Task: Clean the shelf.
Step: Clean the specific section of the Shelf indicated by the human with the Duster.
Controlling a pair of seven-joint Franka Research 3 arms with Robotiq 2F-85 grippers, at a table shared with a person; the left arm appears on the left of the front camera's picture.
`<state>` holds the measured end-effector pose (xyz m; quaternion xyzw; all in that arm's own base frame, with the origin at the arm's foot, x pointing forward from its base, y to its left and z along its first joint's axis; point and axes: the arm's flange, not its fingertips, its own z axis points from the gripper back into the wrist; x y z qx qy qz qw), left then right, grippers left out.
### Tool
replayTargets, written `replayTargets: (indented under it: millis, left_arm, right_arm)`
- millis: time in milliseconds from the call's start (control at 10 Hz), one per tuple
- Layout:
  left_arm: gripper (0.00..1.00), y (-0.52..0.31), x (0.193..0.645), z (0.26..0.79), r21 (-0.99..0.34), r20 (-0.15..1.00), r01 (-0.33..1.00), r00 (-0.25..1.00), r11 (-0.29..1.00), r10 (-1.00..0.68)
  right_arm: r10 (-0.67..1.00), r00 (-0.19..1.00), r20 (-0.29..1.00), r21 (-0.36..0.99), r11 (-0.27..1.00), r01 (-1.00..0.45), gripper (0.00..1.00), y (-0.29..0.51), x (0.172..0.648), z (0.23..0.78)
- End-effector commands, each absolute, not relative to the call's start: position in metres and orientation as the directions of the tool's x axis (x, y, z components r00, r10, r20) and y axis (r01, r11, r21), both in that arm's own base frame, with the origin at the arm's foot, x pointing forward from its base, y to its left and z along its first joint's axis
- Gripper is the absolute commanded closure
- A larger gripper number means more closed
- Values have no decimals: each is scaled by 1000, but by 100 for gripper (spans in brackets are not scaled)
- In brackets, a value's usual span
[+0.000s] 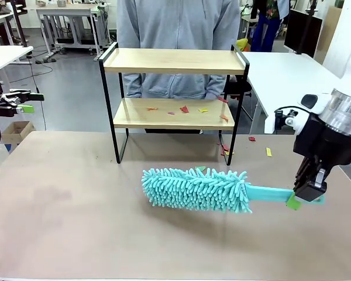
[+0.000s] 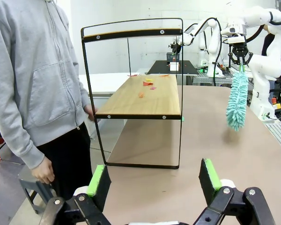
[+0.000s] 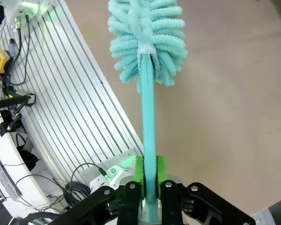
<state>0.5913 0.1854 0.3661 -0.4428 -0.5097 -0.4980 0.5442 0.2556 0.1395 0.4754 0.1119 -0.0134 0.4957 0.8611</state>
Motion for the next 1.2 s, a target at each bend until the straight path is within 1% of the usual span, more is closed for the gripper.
replayTargets:
  millis: [0, 1100]
  left_arm:
    - [0, 185, 591, 368, 30, 996, 993, -20, 110, -90]
    - [0, 185, 591, 368, 30, 996, 993, -20, 110, -90]
  right_arm:
    - [847, 516, 131, 171, 493, -853, 87, 141, 255, 476]
    - [847, 516, 131, 171, 493, -853, 87, 141, 255, 476]
